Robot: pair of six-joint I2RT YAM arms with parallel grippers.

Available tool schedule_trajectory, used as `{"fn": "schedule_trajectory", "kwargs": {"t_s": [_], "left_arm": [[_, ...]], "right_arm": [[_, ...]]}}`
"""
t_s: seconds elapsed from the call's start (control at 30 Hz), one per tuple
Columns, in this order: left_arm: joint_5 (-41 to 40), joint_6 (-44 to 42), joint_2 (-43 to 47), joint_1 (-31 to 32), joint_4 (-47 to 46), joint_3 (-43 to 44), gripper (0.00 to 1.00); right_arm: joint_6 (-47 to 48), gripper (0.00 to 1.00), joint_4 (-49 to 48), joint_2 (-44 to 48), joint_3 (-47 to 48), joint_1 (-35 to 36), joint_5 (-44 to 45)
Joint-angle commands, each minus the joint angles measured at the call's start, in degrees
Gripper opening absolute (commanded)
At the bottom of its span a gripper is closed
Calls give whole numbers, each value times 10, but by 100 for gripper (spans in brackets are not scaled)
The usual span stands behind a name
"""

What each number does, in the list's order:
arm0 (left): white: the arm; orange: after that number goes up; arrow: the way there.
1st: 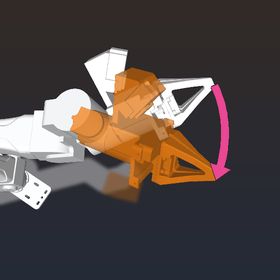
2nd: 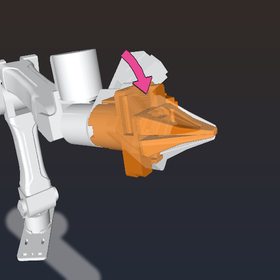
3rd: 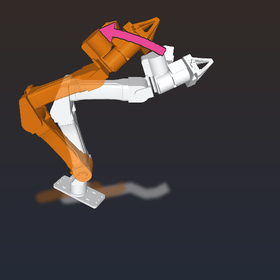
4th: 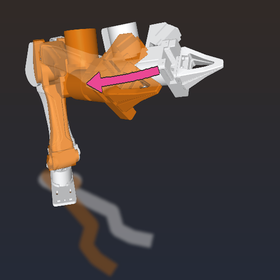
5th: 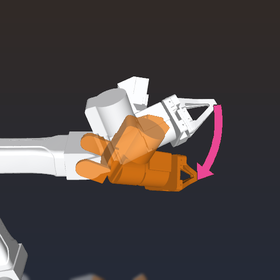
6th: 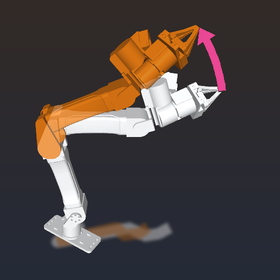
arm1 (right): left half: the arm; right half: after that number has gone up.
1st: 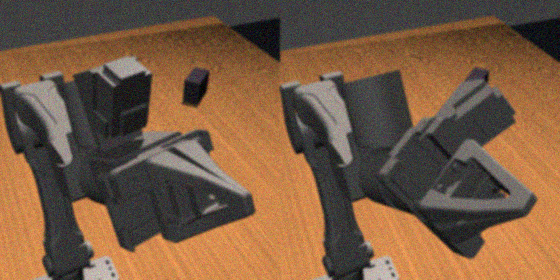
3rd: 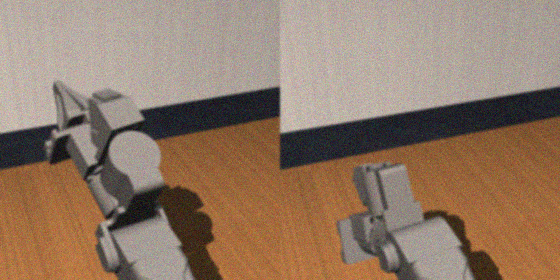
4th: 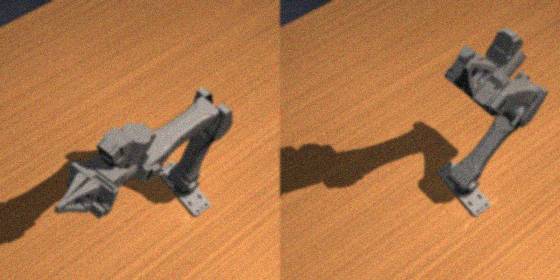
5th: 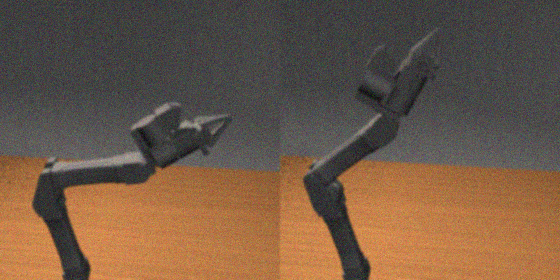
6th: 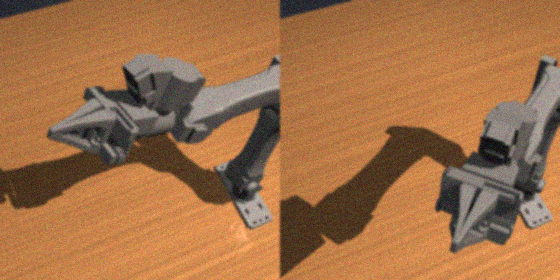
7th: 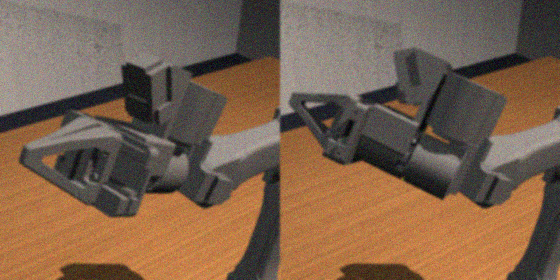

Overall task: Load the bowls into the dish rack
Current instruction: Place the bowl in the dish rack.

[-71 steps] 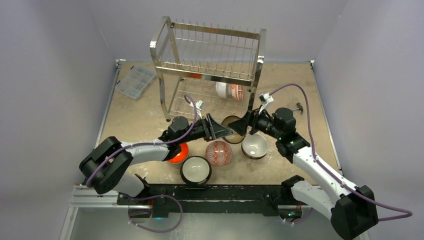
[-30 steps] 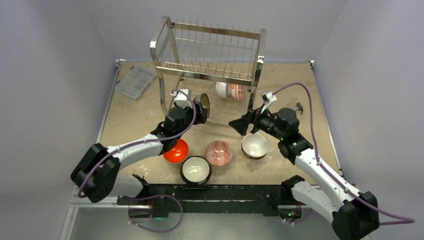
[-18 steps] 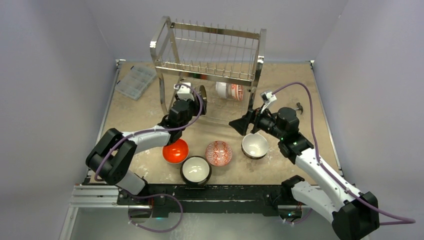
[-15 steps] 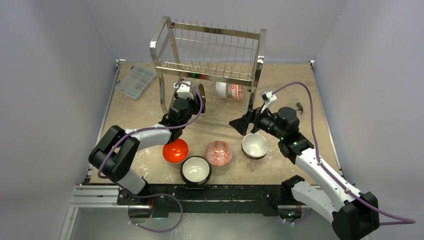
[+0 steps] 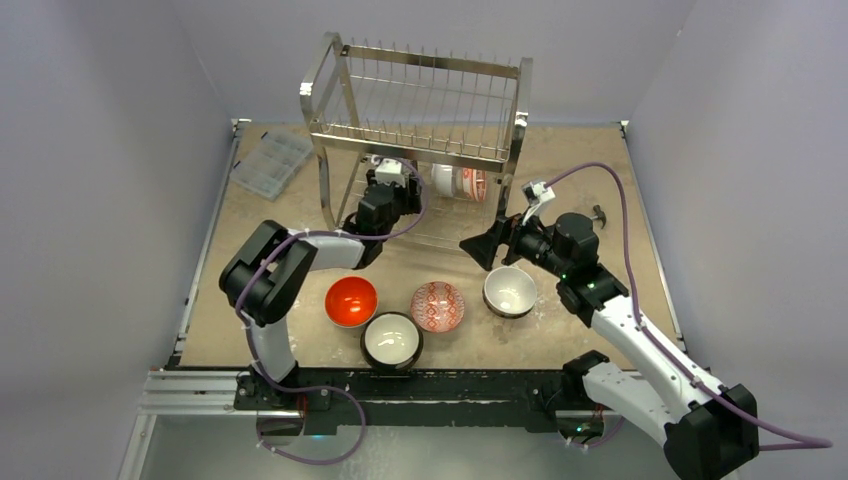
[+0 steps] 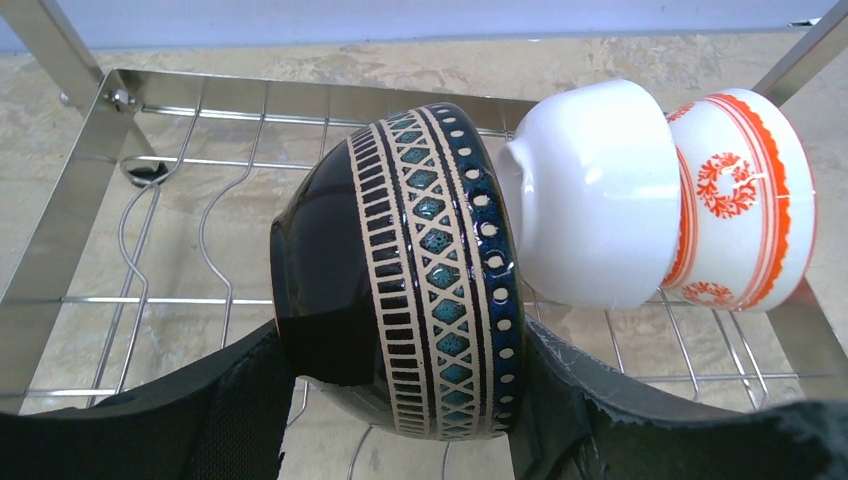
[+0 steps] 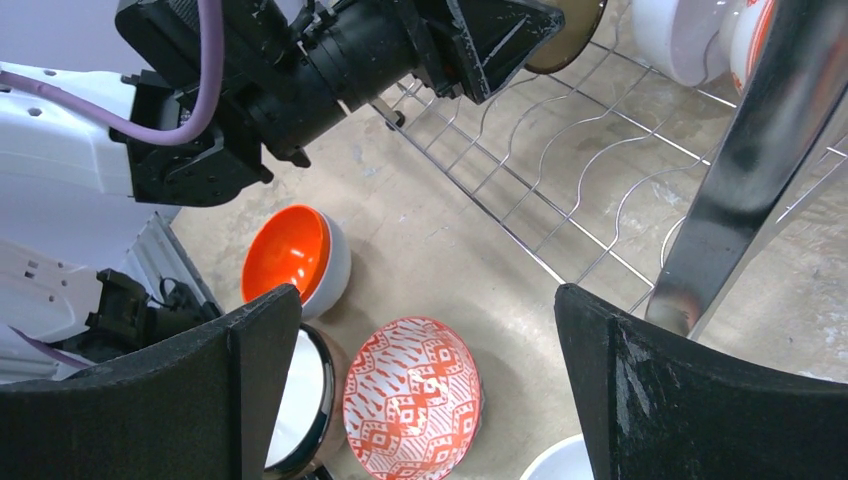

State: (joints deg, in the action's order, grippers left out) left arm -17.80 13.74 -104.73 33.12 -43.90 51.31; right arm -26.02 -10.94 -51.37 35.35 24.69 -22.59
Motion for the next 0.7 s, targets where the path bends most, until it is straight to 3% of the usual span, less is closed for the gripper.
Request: {"fn": "schedule_trajectory", "kwargs": {"t_s": [0.0,0.67], "left_arm": [[-8,-34,-16,-4,-95,53,0],[5,-128,-108,-12,-55,149,0]], "right_arm": [[17,99,6,0,29,1,18],[33,99,17,-3,34,1,27]]}}
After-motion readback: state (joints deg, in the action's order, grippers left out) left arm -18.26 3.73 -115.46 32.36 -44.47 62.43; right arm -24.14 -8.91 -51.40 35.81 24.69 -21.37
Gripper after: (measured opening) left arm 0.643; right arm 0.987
